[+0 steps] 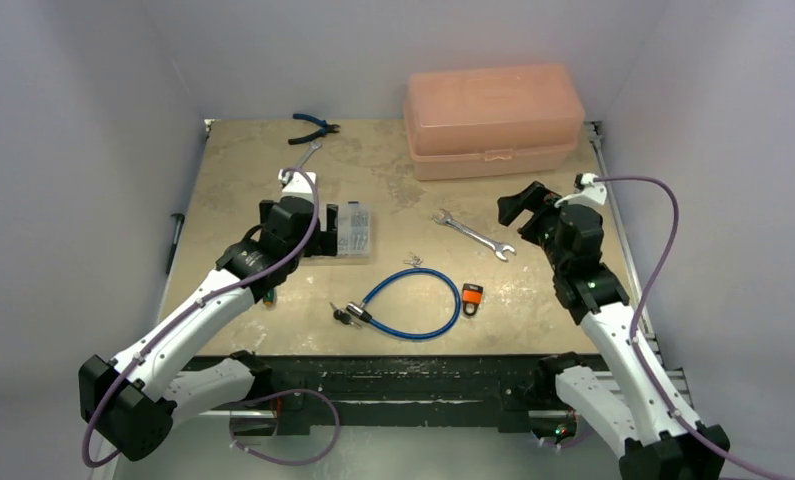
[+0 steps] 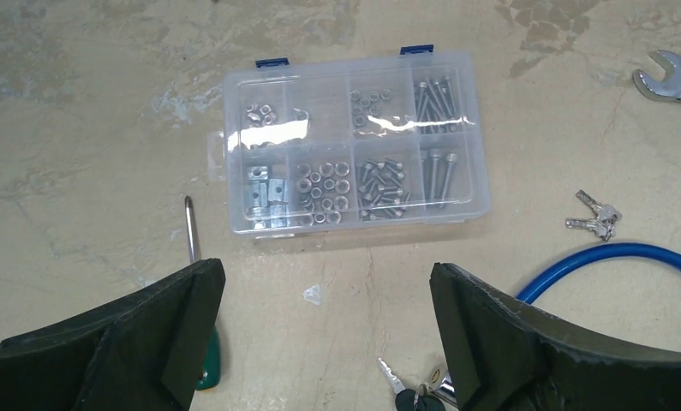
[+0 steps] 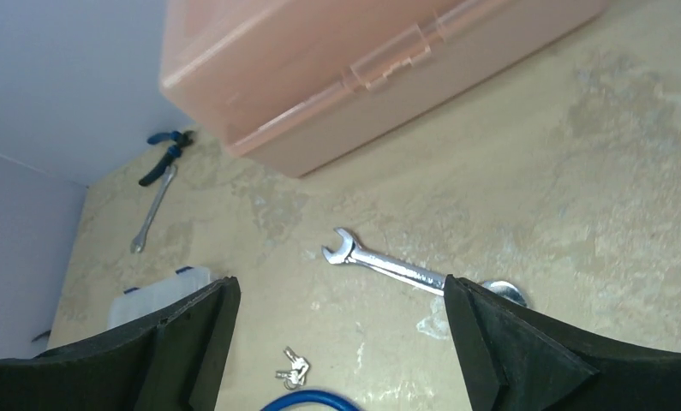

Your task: Unlock with the key

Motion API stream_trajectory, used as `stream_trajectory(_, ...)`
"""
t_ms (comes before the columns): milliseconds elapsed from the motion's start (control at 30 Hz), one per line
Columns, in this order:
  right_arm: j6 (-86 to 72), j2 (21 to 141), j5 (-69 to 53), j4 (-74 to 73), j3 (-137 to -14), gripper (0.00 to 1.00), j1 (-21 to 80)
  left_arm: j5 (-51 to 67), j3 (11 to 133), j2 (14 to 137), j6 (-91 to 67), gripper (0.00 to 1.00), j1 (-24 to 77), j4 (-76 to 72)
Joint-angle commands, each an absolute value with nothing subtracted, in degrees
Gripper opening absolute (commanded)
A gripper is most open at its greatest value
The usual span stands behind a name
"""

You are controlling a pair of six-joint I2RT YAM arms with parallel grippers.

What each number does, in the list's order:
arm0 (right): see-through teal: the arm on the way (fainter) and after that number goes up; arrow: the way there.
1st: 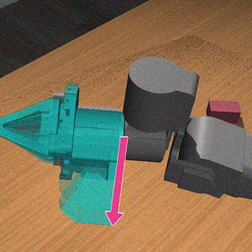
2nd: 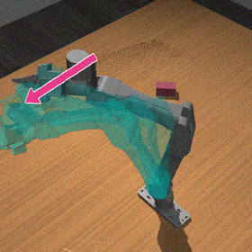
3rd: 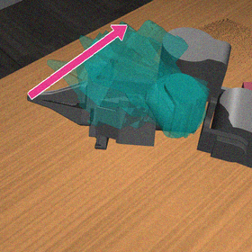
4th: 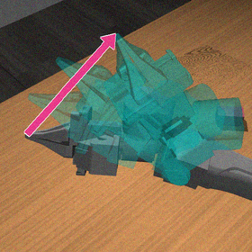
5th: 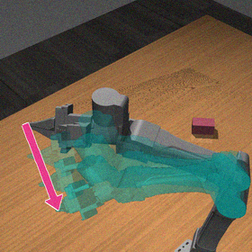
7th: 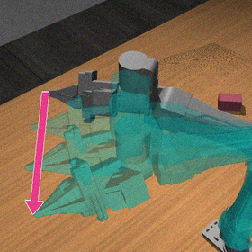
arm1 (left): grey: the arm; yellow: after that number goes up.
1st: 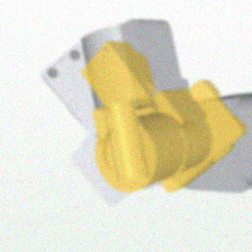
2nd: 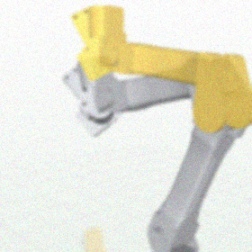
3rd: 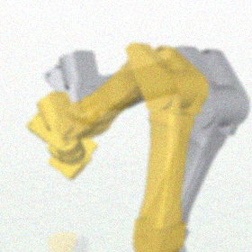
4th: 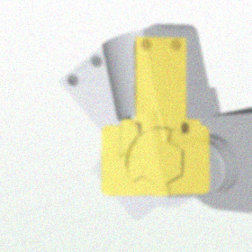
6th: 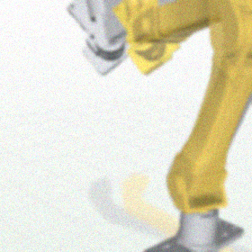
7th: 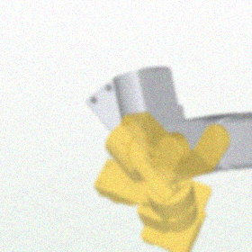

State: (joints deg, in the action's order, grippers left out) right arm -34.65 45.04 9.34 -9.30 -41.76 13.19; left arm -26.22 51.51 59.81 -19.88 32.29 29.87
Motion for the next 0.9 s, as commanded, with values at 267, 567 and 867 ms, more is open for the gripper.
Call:
stream_trajectory(267,-38.3,50.8,4.1,-14.7,-45.4,0.99,13.3,-17.9,49.9,59.8,-14.8,0.94,32.4,24.6)
stream_trajectory(567,-35.6,52.5,8.0,-26.4,-49.2,0.99,13.4,-10.9,49.2,60.7,-13.3,0.82,32.8,22.8)
stream_trajectory(867,-33.7,55.7,0.2,-35.1,-51.2,0.98,16.2,-3.0,49.3,61.6,-13.2,0.73,33.4,22.1)
